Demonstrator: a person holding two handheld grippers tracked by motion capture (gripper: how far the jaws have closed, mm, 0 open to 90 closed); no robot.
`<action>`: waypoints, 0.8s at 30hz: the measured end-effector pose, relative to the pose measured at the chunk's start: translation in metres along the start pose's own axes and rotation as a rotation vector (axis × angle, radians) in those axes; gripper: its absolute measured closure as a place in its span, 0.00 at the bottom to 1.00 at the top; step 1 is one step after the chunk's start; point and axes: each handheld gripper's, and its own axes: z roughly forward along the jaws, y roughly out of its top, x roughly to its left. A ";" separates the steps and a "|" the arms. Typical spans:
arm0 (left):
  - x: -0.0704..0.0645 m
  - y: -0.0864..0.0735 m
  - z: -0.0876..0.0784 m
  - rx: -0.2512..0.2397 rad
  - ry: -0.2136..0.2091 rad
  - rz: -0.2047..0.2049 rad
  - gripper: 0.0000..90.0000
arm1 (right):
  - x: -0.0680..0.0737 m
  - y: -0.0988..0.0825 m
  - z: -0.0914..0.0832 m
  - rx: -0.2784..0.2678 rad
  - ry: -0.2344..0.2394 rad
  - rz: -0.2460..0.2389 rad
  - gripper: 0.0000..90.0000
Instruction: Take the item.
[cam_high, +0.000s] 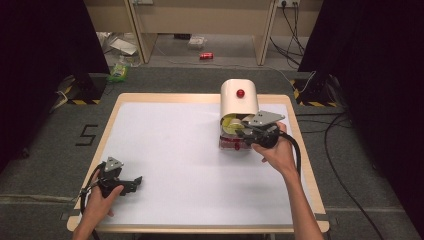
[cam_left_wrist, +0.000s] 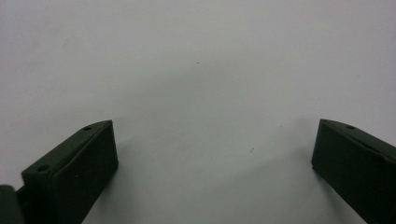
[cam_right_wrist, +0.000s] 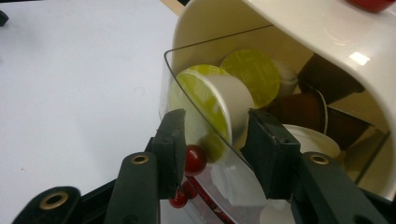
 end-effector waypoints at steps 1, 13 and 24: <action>0.000 0.000 0.000 0.000 0.000 0.000 0.00 | 0.001 0.000 0.001 0.001 0.001 -0.002 0.64; 0.000 0.000 0.000 -0.001 0.000 0.000 0.00 | 0.011 -0.002 -0.011 0.018 0.022 -0.039 0.75; 0.000 0.000 0.000 -0.001 0.001 0.001 0.00 | 0.030 -0.013 -0.023 -0.010 -0.015 -0.075 0.77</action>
